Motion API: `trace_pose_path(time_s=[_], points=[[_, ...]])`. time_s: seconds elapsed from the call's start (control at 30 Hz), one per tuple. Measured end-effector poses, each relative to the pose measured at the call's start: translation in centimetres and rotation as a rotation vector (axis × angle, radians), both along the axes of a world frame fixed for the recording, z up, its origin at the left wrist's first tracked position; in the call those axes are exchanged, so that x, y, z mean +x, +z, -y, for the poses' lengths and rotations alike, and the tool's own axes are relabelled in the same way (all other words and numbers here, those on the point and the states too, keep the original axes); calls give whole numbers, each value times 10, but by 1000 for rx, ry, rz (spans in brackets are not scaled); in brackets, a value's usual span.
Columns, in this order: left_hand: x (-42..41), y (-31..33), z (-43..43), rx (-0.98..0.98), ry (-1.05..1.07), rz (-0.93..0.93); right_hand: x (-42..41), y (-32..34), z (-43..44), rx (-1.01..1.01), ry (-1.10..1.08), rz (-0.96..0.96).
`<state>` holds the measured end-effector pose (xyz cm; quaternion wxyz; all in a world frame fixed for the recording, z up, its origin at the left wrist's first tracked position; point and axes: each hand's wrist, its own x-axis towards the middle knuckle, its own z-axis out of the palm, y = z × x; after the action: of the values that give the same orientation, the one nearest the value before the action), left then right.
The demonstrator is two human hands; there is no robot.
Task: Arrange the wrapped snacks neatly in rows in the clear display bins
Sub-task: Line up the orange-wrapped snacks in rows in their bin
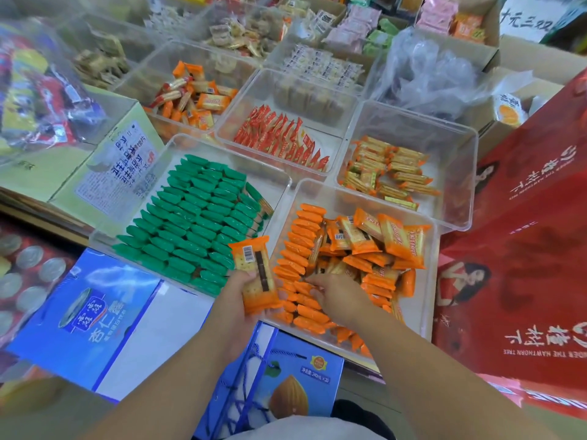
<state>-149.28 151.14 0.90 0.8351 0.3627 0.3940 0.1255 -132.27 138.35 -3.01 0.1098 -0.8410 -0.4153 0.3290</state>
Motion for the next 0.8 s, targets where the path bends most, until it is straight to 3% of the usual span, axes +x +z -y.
trace_pose_path(time_s=[0.2, 0.4, 0.57, 0.8], points=[[10, 5, -4, 130, -34, -109, 2, 5, -9, -292, 120, 32], [42, 16, -5, 453, -184, -140, -2, 16, -1, -455, 319, 203], [86, 9, -5, 656, -366, -206, 4, 9, 9, -341, 286, 184], [114, -20, -6, 853, -552, -320, 10, 9, 34, 141, 12, -74]])
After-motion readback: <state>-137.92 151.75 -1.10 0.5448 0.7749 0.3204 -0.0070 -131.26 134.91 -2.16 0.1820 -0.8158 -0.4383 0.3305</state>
